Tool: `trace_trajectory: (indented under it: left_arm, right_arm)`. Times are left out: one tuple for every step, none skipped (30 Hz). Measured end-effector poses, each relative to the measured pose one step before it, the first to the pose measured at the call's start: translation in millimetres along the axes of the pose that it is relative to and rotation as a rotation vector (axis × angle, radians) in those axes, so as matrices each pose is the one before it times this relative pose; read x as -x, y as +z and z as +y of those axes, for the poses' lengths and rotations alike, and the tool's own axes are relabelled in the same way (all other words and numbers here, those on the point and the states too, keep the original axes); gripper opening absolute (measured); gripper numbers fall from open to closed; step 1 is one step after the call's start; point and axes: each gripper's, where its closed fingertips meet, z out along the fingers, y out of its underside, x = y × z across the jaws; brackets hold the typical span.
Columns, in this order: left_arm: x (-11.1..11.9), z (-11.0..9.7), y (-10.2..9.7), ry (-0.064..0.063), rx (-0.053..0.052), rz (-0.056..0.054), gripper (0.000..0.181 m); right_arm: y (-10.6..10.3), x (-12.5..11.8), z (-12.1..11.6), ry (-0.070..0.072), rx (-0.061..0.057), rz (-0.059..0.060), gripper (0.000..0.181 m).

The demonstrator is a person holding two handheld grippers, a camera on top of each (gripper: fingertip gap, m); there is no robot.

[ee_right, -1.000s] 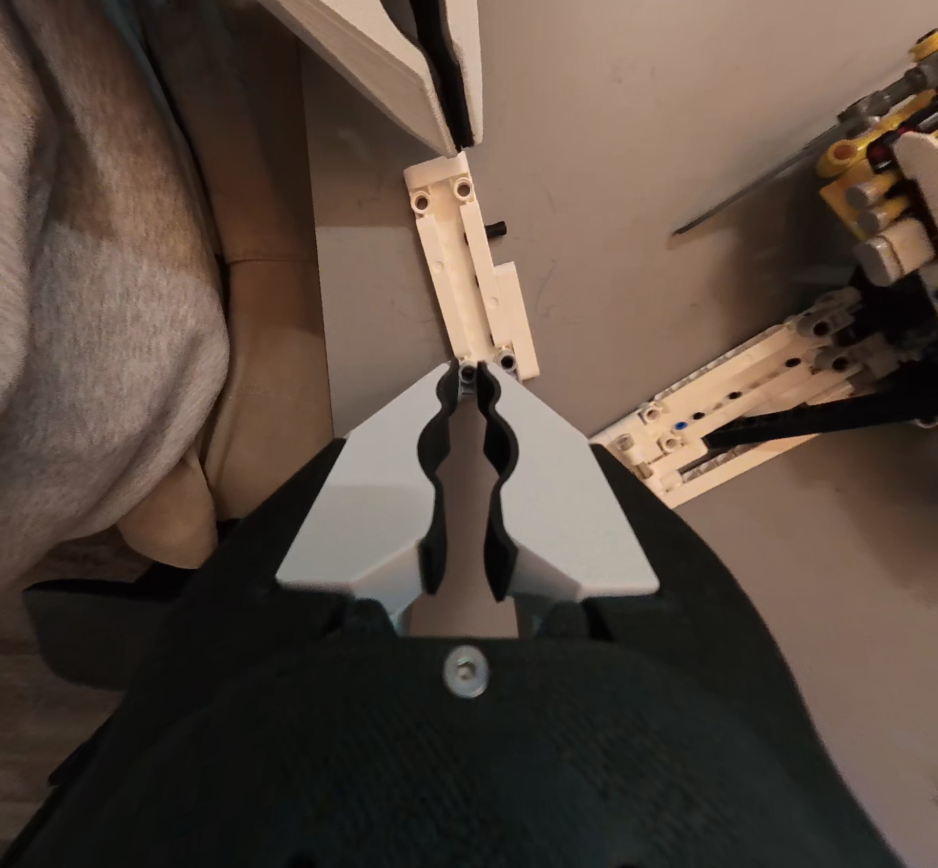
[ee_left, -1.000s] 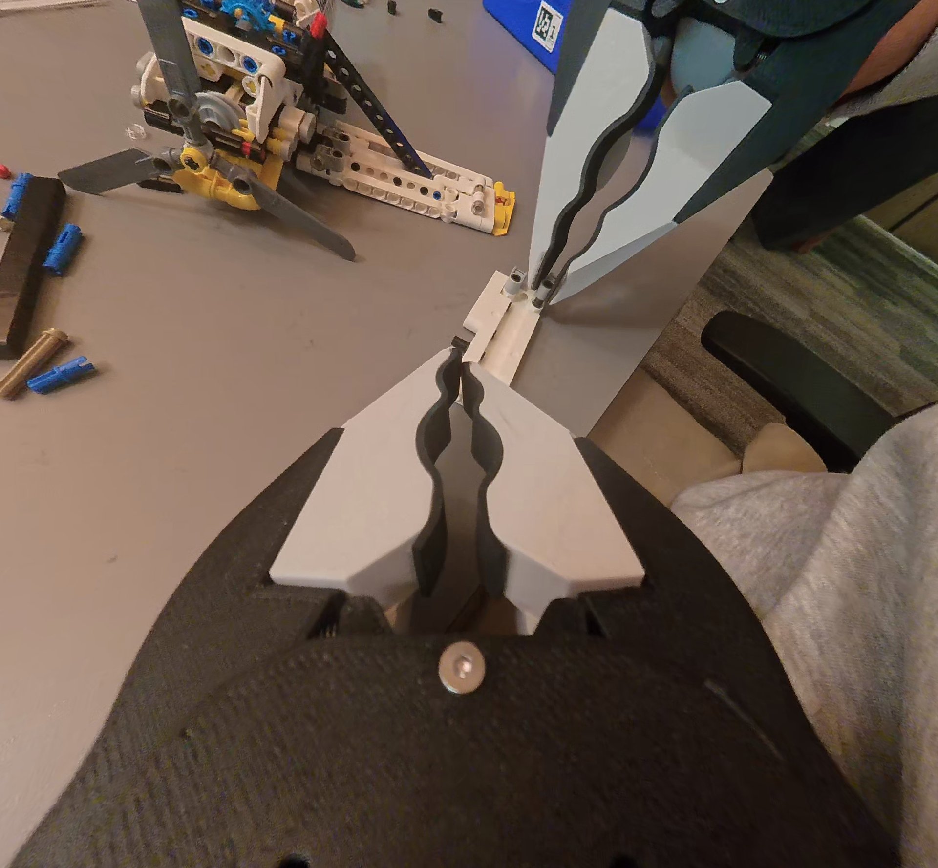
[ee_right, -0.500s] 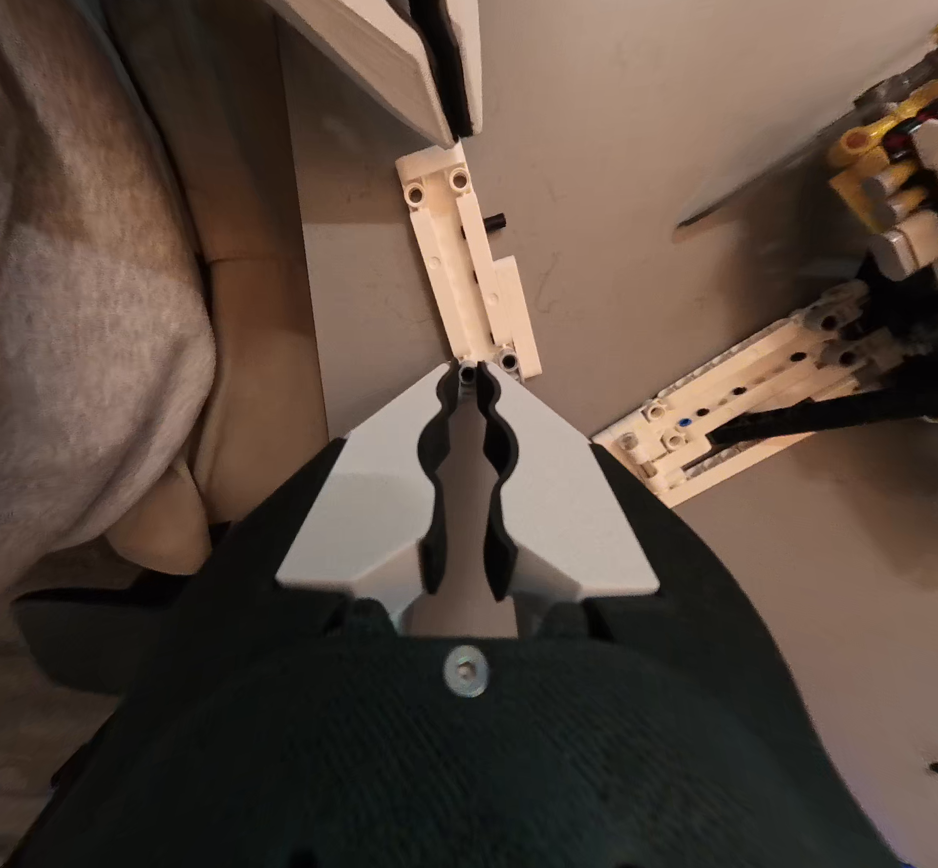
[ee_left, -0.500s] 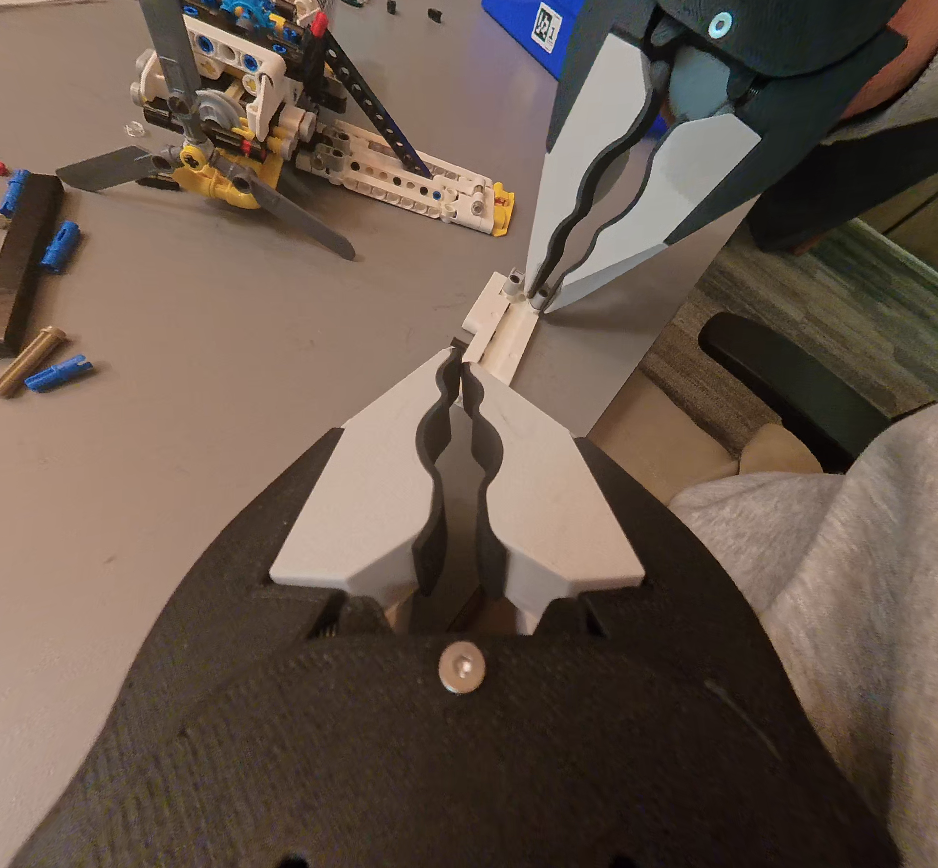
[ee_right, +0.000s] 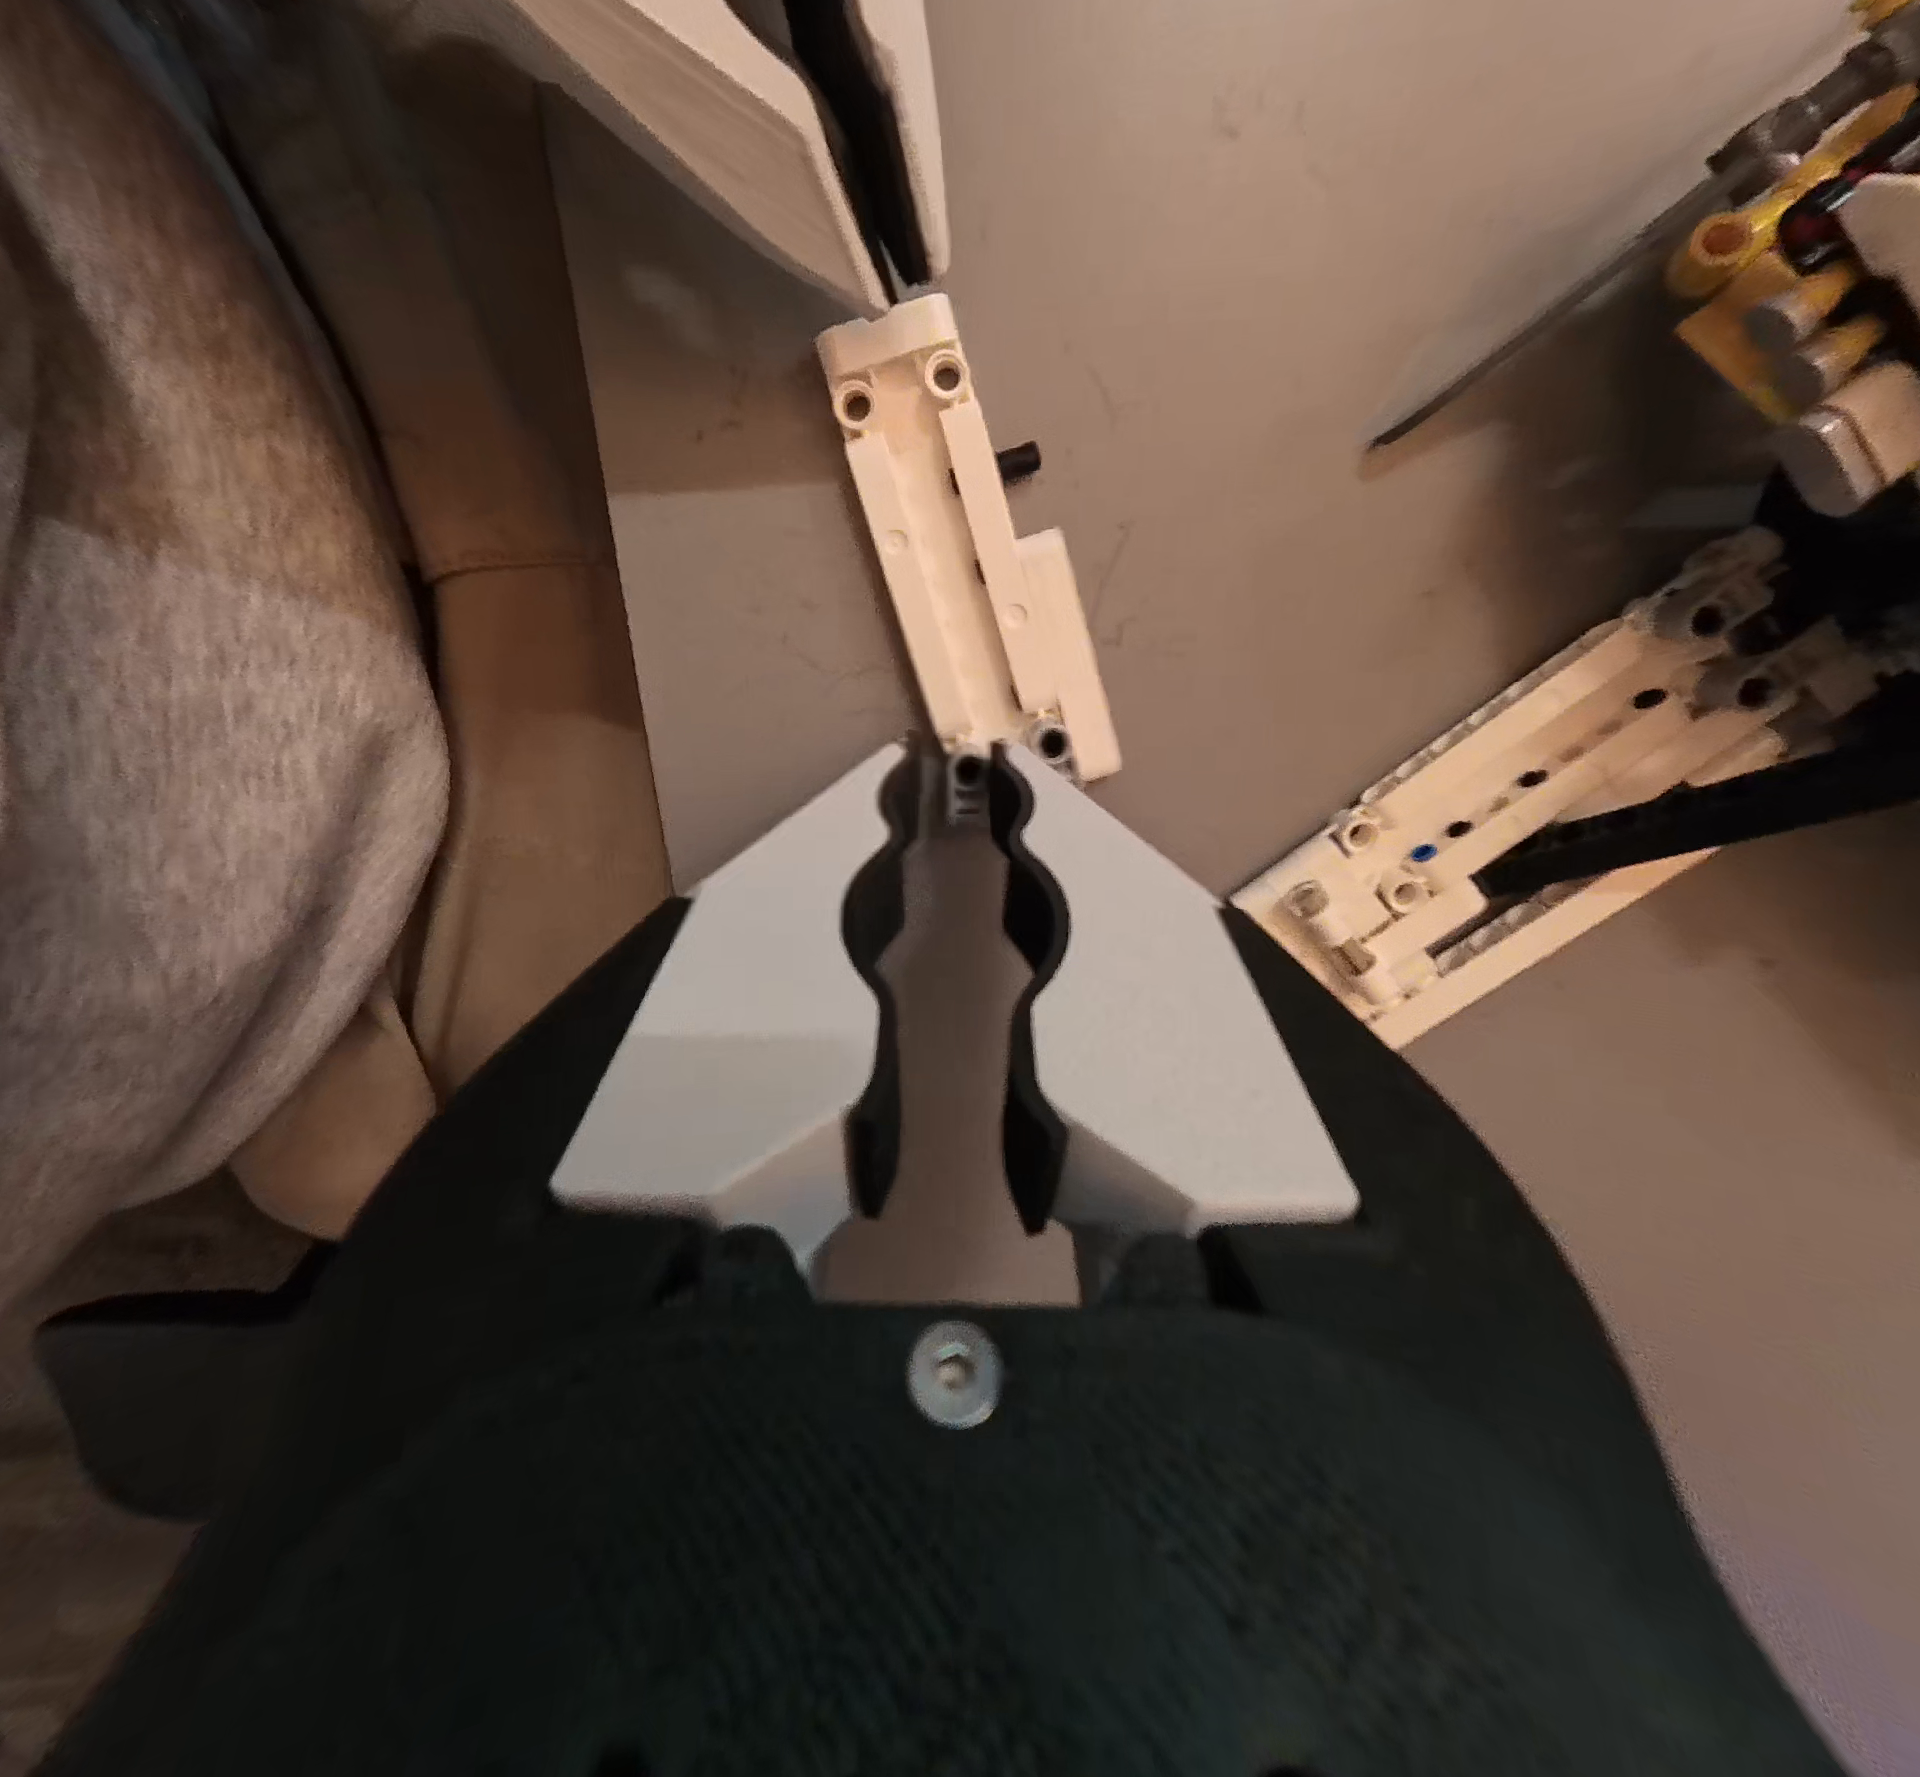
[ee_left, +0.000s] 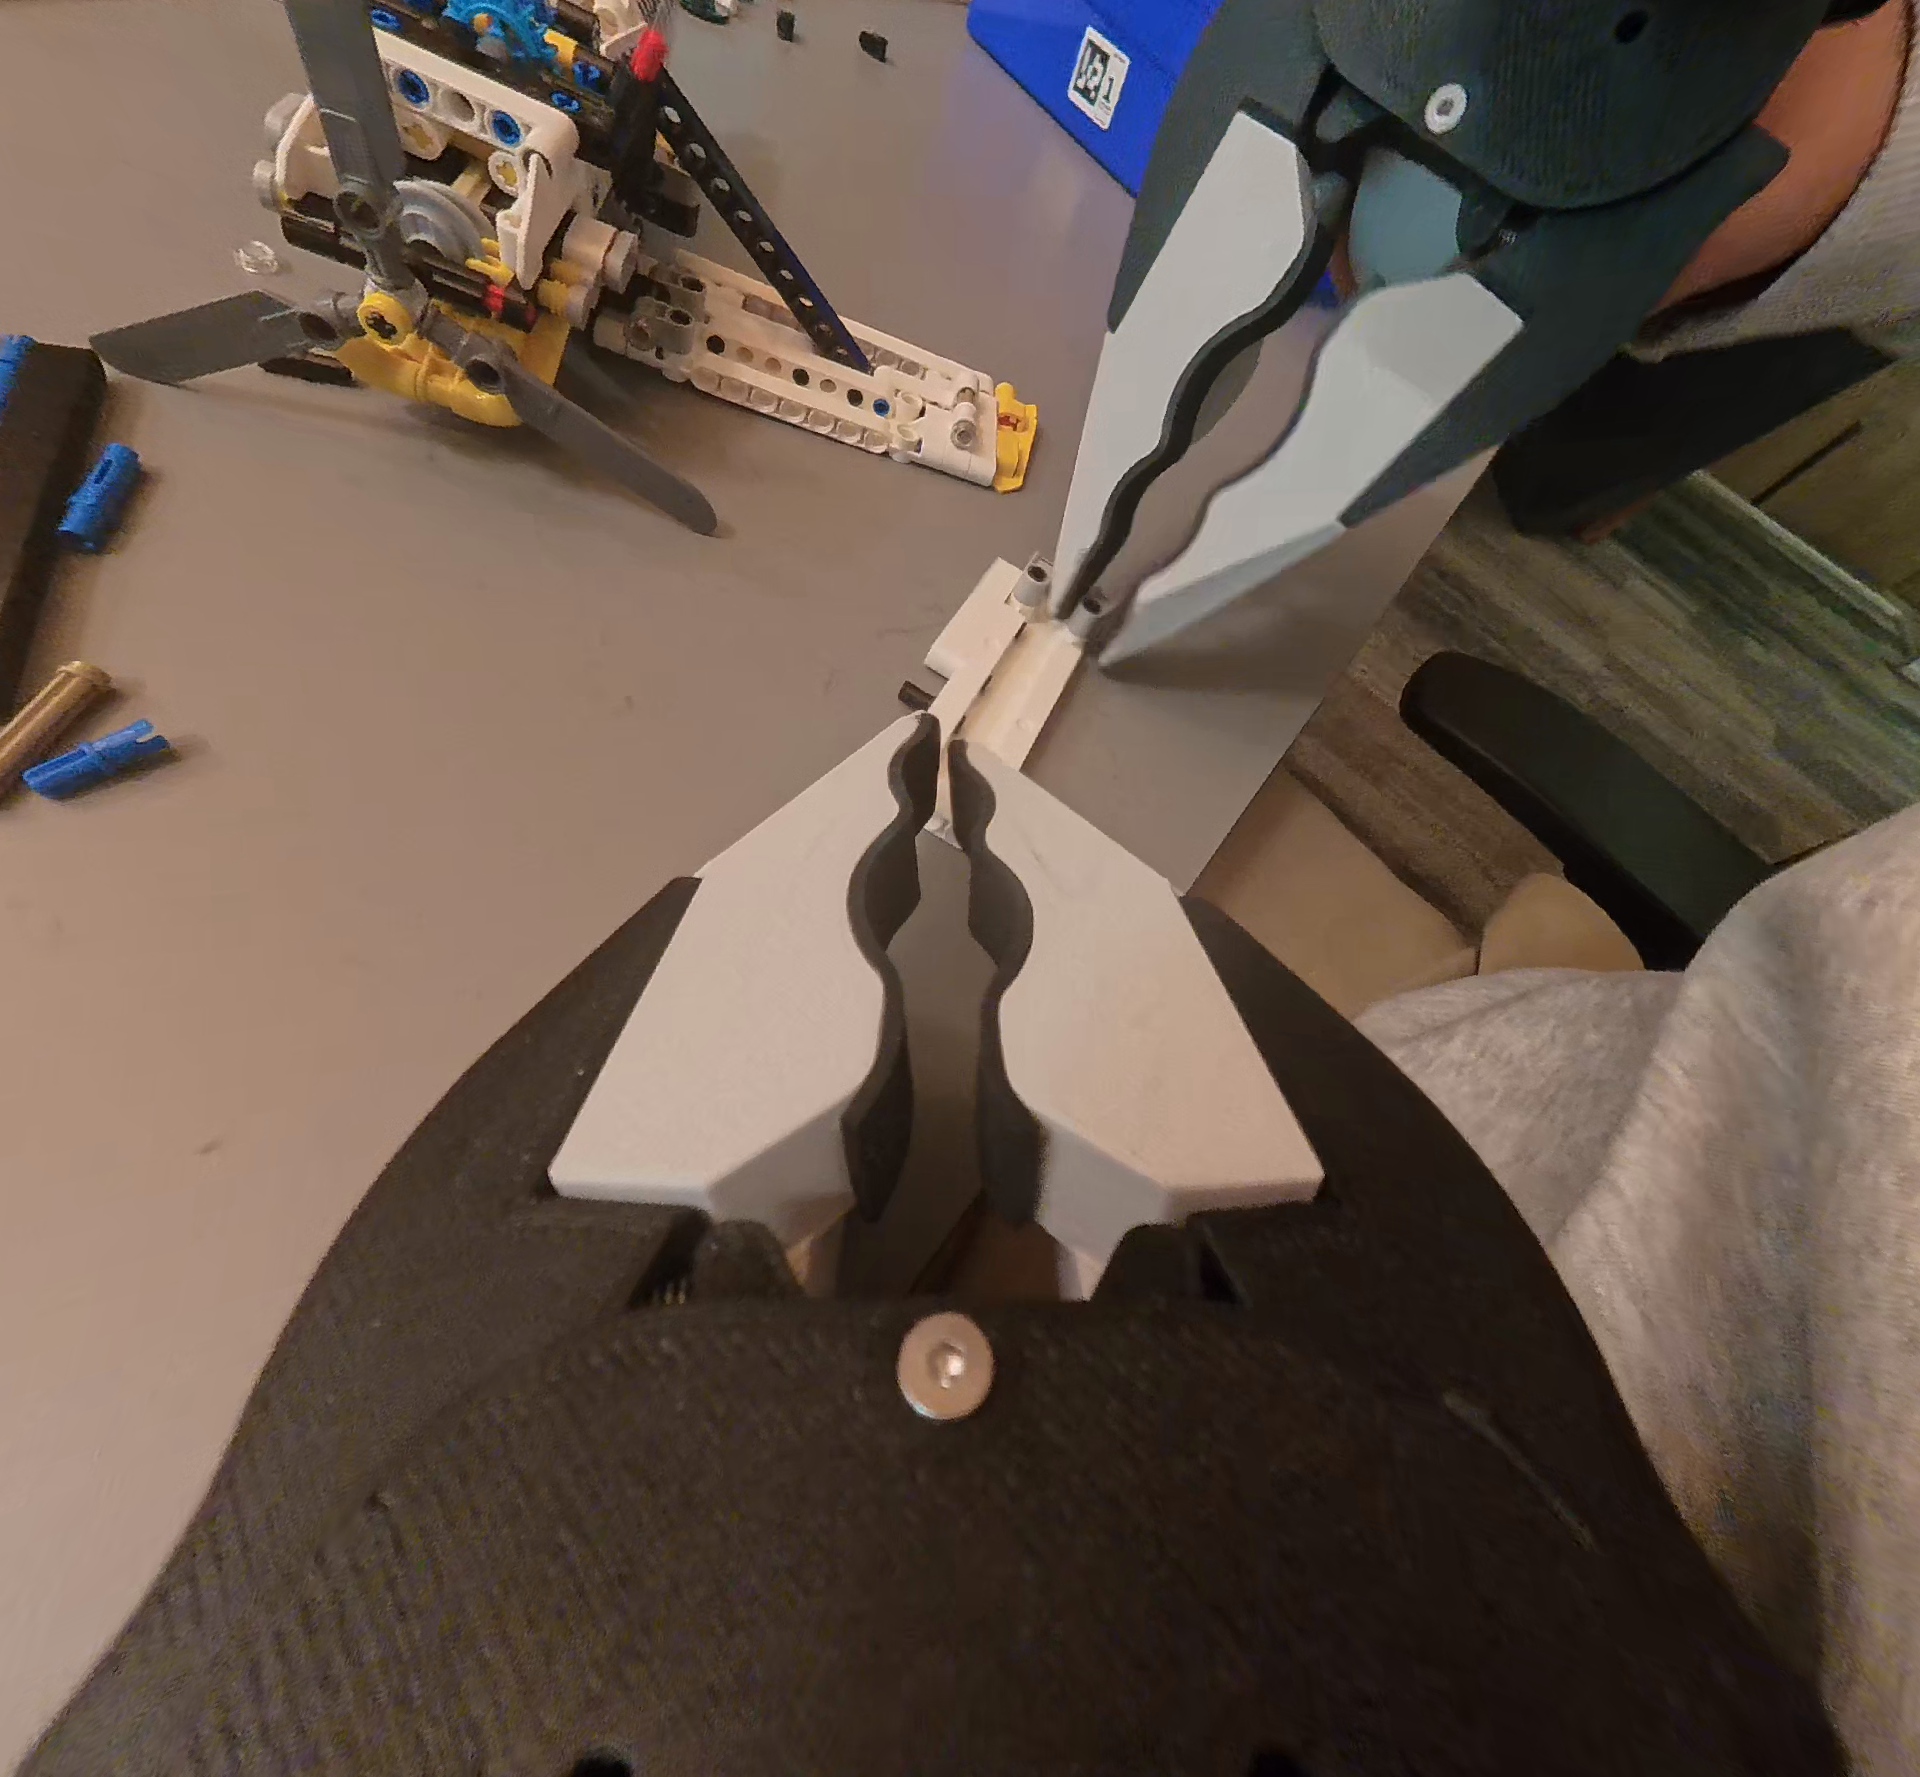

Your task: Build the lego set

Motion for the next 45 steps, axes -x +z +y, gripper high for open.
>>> trace_trajectory:
  left_arm:
    - [-0.20, -0.29, -0.23, -0.0061, -0.0024, 0.0069, 0.000]
    - [-0.61, -0.34, -0.30, -0.0049, -0.0023, 0.0095, 0.001]
    - [-0.50, -0.67, -0.38, -0.0048, -0.0044, 0.0089, 0.003]
    - [0.00, -1.20, -0.45, -0.0053, -0.0070, 0.0055, 0.008]
    - [-0.55, -1.35, -0.58, -0.0029, -0.0074, 0.0072, 0.011]
    - [-0.99, -1.59, -0.67, -0.0023, -0.0089, 0.0083, 0.014]
    - [-1.09, -1.71, -0.68, -0.0040, -0.0085, 0.0068, 0.018]
    - [-1.40, -2.20, -0.70, -0.0030, -0.0074, 0.0064, 0.023]
    - [-1.85, -2.65, -0.43, -0.0003, -0.0065, 0.0054, 0.029]
    - [-1.61, -2.93, 0.05, 0.0014, -0.0047, 0.0006, 0.032]
    - [-1.94, -3.13, 0.69, 0.0069, -0.0040, -0.0007, 0.036]
    - [-2.31, -2.52, 1.47, 0.0131, 0.0002, -0.0011, 0.040]
    - [-1.94, -1.61, 2.12, 0.0203, 0.0088, -0.0049, 0.042]
    - [-0.52, -1.17, 2.67, 0.0263, 0.0155, -0.0137, 0.044]
    - [-0.05, -1.16, 3.20, 0.0312, 0.0167, -0.0181, 0.044]
    - [-0.72, -1.22, 3.71, 0.0332, 0.0143, -0.0119, 0.044]
    - [-1.60, -0.47, 4.40, 0.0317, 0.0184, -0.0038, 0.044]
    - [-1.43, 1.30, 5.38, 0.0311, 0.0314, 0.0014, 0.044]
    - [-0.12, 2.44, 5.99, 0.0313, 0.0428, -0.0018, 0.044]
    - [1.58, 2.23, 5.73, 0.0363, 0.0426, -0.0079, 0.046]
    - [3.22, 1.64, 5.18, 0.0387, 0.0364, -0.0162, 0.047]
    - [2.77, 1.52, 4.26, 0.0270, 0.0345, -0.0117, 0.047]
    - [-1.28, 0.87, 3.57, 0.0120, 0.0292, 0.0197, 0.047]
    - [-1.39, 0.44, 2.73, 0.0102, 0.0174, 0.0181, 0.048]
    - [0.52, 1.70, 2.54, 0.0083, 0.0201, 0.0035, 0.049]
    - [1.77, 3.27, 2.54, 0.0074, 0.0268, -0.0060, 0.049]
    - [0.59, 3.61, 2.21, 0.0047, 0.0275, -0.0001, 0.049]
    - [-0.83, 2.51, 1.64, 0.0045, 0.0188, 0.0065, 0.049]
    - [-0.95, 1.09, 1.16, 0.0050, 0.0109, 0.0059, 0.049]
    - [0.11, 1.32, 1.23, 0.0056, 0.0117, -0.0005, 0.049]
    - [1.87, 1.87, 1.73, 0.0080, 0.0166, -0.0117, 0.048]
    - [2.49, 2.41, 1.96, 0.0128, 0.0206, -0.0156, 0.048]
    - [-0.32, 0.90, 1.05, 0.0176, 0.0090, 0.0028, 0.049]
    - [-0.74, -0.64, 0.05, 0.0140, -0.0024, 0.0079, 0.048]
    - [-0.78, 0.90, 0.10, 0.0117, 0.0043, 0.0106, 0.047]
    - [-1.18, 1.77, -0.15, 0.0082, 0.0072, 0.0156, 0.046]
    - [-1.50, 1.18, -0.32, 0.0074, 0.0046, 0.0189, 0.043]
    - [-1.12, 0.15, -0.36, 0.0082, -0.0009, 0.0151, 0.039]
    - [-0.07, 0.34, -0.17, 0.0112, 0.0004, 0.0062, 0.038]
    - [0.17, 0.19, -0.02, 0.0072, 0.0003, 0.0038, 0.038]
    - [-0.09, 0.04, -0.06, 0.0022, -0.0002, 0.0046, 0.038]
    - [-0.45, 0.09, -0.12, 0.0016, -0.0004, 0.0062, 0.038]
    - [-0.27, 0.11, -0.13, 0.0022, -0.0002, 0.0066, 0.037]
    - [-0.46, 0.18, -0.06, 0.0012, -0.0003, 0.0067, 0.037]
    - [-0.16, -0.03, 0.00, 0.0009, -0.0002, 0.0052, 0.037]
  right_arm:
    - [0.01, 2.07, -2.91, 0.0080, -0.0350, 0.0026, 0.023]
    - [-1.52, 1.66, -5.17, 0.0096, -0.0558, 0.0053, 0.035]
    - [-2.78, 1.99, -5.56, 0.0110, -0.0614, 0.0025, 0.037]
    - [-3.65, 1.25, -5.45, 0.0108, -0.0629, 0.0054, 0.037]
    - [-3.95, 0.27, -4.59, 0.0092, -0.0582, 0.0117, 0.038]
    - [-3.93, -0.32, -3.68, 0.0062, -0.0527, 0.0145, 0.038]
    - [-3.86, -1.63, -3.02, 0.0030, -0.0512, 0.0229, 0.038]
    - [-3.58, -3.30, -2.49, 0.0015, -0.0512, 0.0332, 0.039]
    - [-2.83, -4.23, -1.37, 0.0033, -0.0488, 0.0351, 0.041]
    - [-1.43, -4.83, 0.40, 0.0093, -0.0405, 0.0332, 0.045]
    - [0.50, -4.31, 3.14, 0.0139, -0.0251, 0.0253, 0.049]
    - [2.23, -3.33, 5.49, 0.0142, -0.0074, 0.0134, 0.056]
    - [3.33, -3.37, 7.45, 0.0120, 0.0131, 0.0093, 0.061]
    - [3.32, -2.64, 8.16, 0.0081, 0.0277, -0.0007, 0.059]
    - [2.79, -2.06, 6.25, 0.0063, 0.0256, -0.0076, 0.058]
    - [1.92, -3.01, 2.39, 0.0070, 0.0090, -0.0014, 0.059]
    - [0.79, -1.24, -0.72, -0.0012, -0.0071, -0.0104, 0.056]
    - [0.31, 0.71, -2.33, -0.0072, -0.0166, -0.0200, 0.053]
    - [0.19, 1.05, -2.12, -0.0067, -0.0166, -0.0213, 0.053]
    - [0.47, 1.67, -0.49, -0.0053, -0.0091, -0.0254, 0.051]
    - [0.60, 1.67, 1.55, -0.0040, -0.0018, -0.0236, 0.050]
    - [0.65, 0.41, 2.27, -0.0041, -0.0004, -0.0132, 0.048]
    - [0.62, 0.60, 2.46, -0.0047, -0.0035, -0.0107, 0.047]
    - [0.51, 0.08, 1.62, -0.0028, -0.0086, -0.0045, 0.045]
    - [0.40, 0.33, 0.77, -0.0001, -0.0134, -0.0041, 0.044]
    - [0.39, 1.65, 0.16, 0.0020, -0.0156, -0.0095, 0.042]
    - [0.39, 0.98, 0.20, 0.0010, -0.0082, -0.0040, 0.041]
    - [0.20, -0.34, -0.03, -0.0021, -0.0015, 0.0062, 0.040]
    - [0.09, 0.33, -0.15, -0.0064, -0.0007, 0.0022, 0.038]
    - [0.30, 0.78, 0.11, -0.0055, 0.0014, -0.0027, 0.037]
    - [0.58, 1.03, 0.70, -0.0025, 0.0052, -0.0063, 0.034]
    - [0.58, 1.75, 0.75, -0.0041, 0.0060, -0.0104, 0.029]
    - [0.37, 0.91, 0.26, -0.0052, 0.0024, -0.0032, 0.028]
    - [0.02, 0.18, -0.04, -0.0031, -0.0002, 0.0013, 0.026]
    - [-0.07, -0.09, 0.19, 0.0021, -0.0001, 0.0026, 0.024]
    - [-0.05, 0.51, 0.01, 0.0059, -0.0003, 0.0005, 0.024]
    - [-0.15, 0.25, -0.16, 0.0053, -0.0019, 0.0030, 0.024]
    - [-0.37, -0.27, -0.58, 0.0016, -0.0045, 0.0096, 0.022]
    - [-0.86, -0.89, -1.51, -0.0043, -0.0109, 0.0164, 0.022]
    - [-1.37, -0.72, -1.88, -0.0074, -0.0149, 0.0178, 0.023]
    - [-1.57, 1.46, -1.82, -0.0110, -0.0147, 0.0053, 0.024]
    - [-1.51, 1.90, -1.87, -0.0120, -0.0145, -0.0022, 0.026]
    - [-1.22, -0.47, -1.62, -0.0013, -0.0131, 0.0046, 0.026]
    - [-0.72, -1.11, -0.94, 0.0096, -0.0086, -0.0010, 0.027]
    - [-0.19, -0.64, -0.26, 0.0148, -0.0024, -0.0079, 0.029]
